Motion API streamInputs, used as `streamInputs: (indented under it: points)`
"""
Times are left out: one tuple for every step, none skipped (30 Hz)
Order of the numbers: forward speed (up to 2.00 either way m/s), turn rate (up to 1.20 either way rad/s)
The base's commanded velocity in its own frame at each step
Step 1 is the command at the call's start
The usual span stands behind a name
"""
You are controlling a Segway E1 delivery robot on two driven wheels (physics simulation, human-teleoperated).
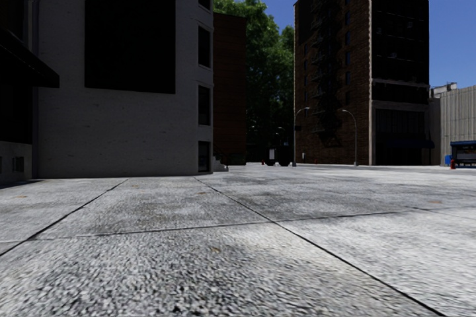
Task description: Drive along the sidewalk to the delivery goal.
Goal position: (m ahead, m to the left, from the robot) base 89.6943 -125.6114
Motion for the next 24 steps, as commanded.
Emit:
streamInputs:
  points:
    - [2.00,0.00]
    - [2.00,0.00]
    - [2.00,0.00]
    - [2.00,0.00]
    - [2.00,0.00]
    - [2.00,0.00]
    - [2.00,0.00]
    - [2.00,0.00]
    - [2.00,0.00]
    - [2.00,0.00]
    - [2.00,0.00]
    - [2.00,0.00]
    - [2.00,0.00]
    - [2.00,0.00]
    - [2.00,0.00]
    - [2.00,0.00]
    - [2.00,0.00]
    - [2.00,0.00]
    - [2.00,0.00]
    - [2.00,0.00]
    - [2.00,0.00]
    - [2.00,0.00]
    - [2.00,0.00]
    - [2.00,0.00]
